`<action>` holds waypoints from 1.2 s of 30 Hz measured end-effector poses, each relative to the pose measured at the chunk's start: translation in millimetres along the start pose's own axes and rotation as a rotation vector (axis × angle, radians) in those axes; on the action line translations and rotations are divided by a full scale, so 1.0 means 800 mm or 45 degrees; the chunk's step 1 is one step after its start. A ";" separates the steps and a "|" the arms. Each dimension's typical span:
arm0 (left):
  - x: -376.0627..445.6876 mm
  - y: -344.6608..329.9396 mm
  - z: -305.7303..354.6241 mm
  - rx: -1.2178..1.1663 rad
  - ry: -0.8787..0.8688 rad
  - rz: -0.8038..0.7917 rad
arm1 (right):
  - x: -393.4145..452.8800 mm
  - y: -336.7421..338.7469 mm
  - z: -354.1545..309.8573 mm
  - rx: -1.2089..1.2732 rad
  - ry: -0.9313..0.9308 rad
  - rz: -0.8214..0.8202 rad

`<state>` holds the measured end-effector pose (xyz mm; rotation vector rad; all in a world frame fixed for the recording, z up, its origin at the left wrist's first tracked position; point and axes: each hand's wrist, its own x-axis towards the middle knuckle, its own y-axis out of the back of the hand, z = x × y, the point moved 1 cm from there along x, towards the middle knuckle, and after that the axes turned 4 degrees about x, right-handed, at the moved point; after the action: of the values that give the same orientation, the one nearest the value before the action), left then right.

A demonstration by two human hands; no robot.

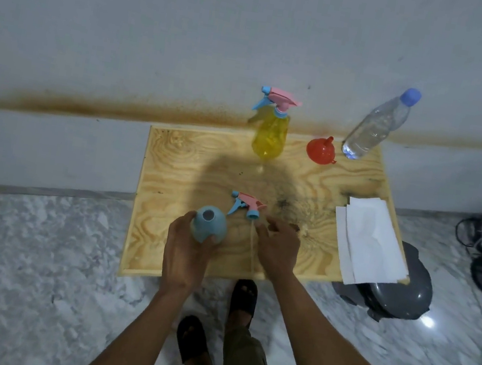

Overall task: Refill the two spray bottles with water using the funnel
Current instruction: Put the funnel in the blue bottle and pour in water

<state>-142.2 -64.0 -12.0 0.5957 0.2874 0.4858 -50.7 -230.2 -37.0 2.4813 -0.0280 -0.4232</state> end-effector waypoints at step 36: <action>0.035 -0.041 -0.008 0.010 -0.286 0.278 | 0.326 0.082 -0.046 -0.053 -0.086 0.136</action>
<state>-109.6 -70.8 -40.1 0.6869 0.0101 0.6220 213.2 -292.9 -47.6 2.4110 -0.1764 -0.4575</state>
